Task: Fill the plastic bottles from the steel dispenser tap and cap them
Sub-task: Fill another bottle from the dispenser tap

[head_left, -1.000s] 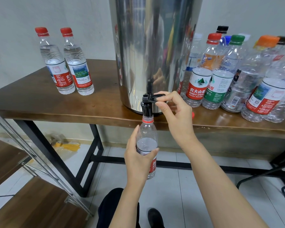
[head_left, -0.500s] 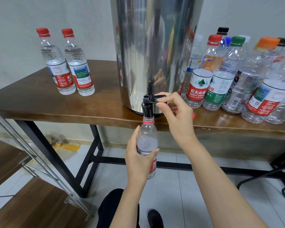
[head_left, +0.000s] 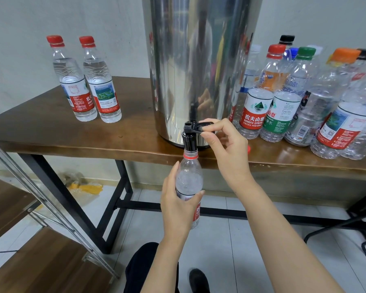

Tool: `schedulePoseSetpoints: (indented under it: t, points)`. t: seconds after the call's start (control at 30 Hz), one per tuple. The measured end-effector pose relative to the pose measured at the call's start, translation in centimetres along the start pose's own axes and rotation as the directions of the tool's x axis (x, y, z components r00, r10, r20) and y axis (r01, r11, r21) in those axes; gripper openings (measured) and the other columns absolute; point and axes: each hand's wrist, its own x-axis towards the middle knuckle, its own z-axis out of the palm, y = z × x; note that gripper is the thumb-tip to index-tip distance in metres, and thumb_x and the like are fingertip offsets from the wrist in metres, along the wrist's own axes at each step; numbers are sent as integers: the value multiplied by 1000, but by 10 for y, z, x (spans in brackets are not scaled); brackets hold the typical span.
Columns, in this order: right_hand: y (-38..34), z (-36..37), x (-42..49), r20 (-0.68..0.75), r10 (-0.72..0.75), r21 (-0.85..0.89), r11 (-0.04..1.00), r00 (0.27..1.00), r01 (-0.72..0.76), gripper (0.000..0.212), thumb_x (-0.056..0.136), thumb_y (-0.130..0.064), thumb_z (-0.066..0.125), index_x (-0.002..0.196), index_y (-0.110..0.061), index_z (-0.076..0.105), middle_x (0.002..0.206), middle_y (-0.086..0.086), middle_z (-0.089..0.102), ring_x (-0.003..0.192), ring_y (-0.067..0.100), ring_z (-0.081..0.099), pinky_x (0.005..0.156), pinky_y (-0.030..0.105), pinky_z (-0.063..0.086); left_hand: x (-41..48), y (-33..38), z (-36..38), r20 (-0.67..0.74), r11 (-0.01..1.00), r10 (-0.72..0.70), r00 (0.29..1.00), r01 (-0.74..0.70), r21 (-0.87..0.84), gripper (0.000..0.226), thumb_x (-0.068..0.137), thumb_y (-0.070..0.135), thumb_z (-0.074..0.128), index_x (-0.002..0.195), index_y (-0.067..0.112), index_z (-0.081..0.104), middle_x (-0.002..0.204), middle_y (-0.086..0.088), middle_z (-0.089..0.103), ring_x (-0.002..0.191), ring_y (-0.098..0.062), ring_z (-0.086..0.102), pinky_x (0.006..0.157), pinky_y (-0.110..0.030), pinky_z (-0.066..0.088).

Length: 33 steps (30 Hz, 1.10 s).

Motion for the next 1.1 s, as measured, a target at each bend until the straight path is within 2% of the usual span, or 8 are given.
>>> schedulePoseSetpoints:
  t: [0.1,0.23,0.57,0.67,0.77,0.87,0.97,1.1]
  points:
    - [1,0,0,3,1,0,1000,1000,-1,27,93,-9,64,89,-35,61,108,-20,66,102,-1,63,79,14,47,0,-1,0,-16,999,33,999,-32,36,91,67,10,90,141,36,43,134,14,49,128,3,43,108,-32,43]
    - [2,-1,1,-2,-5,-5,1000,1000,5,28,93,-9,64,89,-36,60,108,-18,67,102,2,64,80,16,48,0,-1,1,-18,999,31,999,-30,19,92,66,10,90,141,35,43,135,20,48,130,4,41,110,-33,42]
    - [4,-1,1,7,-11,-27,1000,1000,11,28,93,-9,64,89,-37,60,108,-18,66,103,0,63,79,14,47,1,-3,1,-7,999,40,999,-40,13,89,67,13,90,138,39,43,132,22,48,127,7,43,108,-34,44]
    - [4,-3,2,11,-18,-46,999,1000,19,26,93,-12,64,90,-37,60,108,-18,66,103,0,63,79,14,47,2,-4,1,-1,999,37,999,-37,8,89,67,13,90,140,36,44,133,19,49,128,3,44,108,-36,46]
    - [7,-6,4,37,-32,-87,996,999,35,15,93,-16,65,92,-31,63,110,-14,67,102,5,64,80,22,51,2,-4,0,5,999,35,999,-35,2,88,68,13,90,140,34,45,133,19,50,128,2,45,107,-32,45]
    - [14,-14,4,100,-101,-186,975,990,118,8,92,-19,66,99,-22,69,116,-11,67,90,13,62,79,33,52,3,-4,-1,4,999,42,999,-42,-6,88,67,10,90,138,36,45,131,21,50,126,5,45,103,-21,42]
    - [18,-23,7,180,-250,-327,897,951,298,13,94,-17,64,102,-16,73,119,-7,67,93,17,61,83,31,50,3,-3,-2,9,999,48,999,-48,-7,88,67,9,90,137,37,45,130,22,50,124,8,45,98,-7,38]
    - [14,-27,15,249,-374,-457,768,893,449,14,93,-12,63,100,-11,75,109,3,72,93,20,63,78,30,52,3,-1,-3,13,998,57,998,-57,-20,87,67,6,89,136,36,45,129,24,49,122,11,45,94,-2,36]
